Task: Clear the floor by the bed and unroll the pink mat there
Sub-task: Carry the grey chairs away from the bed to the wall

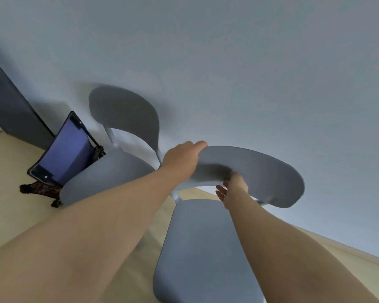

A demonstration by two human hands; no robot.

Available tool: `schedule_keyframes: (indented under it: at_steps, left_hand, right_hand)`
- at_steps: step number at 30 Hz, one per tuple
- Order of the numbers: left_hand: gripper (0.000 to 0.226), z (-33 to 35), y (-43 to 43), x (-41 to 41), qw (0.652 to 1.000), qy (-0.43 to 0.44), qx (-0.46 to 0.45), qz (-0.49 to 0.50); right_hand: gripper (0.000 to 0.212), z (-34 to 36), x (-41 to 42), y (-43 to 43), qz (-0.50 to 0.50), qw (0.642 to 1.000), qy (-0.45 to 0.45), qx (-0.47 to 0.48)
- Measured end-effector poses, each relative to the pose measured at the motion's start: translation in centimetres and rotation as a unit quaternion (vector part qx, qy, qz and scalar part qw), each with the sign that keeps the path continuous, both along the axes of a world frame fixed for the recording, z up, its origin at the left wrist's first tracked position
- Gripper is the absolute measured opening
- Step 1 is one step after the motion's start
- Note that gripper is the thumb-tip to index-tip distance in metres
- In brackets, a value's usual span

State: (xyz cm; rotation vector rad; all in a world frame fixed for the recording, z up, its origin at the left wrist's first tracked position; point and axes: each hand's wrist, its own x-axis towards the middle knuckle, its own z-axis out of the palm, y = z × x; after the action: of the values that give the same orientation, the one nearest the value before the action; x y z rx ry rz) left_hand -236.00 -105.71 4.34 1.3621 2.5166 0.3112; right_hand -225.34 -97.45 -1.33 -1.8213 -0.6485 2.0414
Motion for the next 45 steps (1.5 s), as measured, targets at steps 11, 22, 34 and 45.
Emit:
schedule_keyframes:
  at_steps: [11,22,34,45]
  left_hand:
    - [0.032,-1.2,4.7,-5.4,0.992,-0.080,-0.060,0.082]
    - [0.037,-2.4,5.1,-4.2,0.994,-0.007,0.047,0.103]
    - [0.036,-5.2,9.1,-3.4,1.000,-0.015,-0.005,0.004]
    - [0.036,-7.5,13.1,-8.7,0.999,-0.016,0.008,0.032]
  right_hand:
    - [0.011,1.4,-0.4,5.7,0.270,0.741,-0.272,0.552]
    - [0.053,4.2,0.3,8.3,0.473,0.542,-0.443,0.535]
    - [0.042,0.8,3.5,10.2,0.474,0.614,-0.424,0.467]
    - [0.041,-1.9,-1.9,14.9,0.466,0.623,-0.396,0.488]
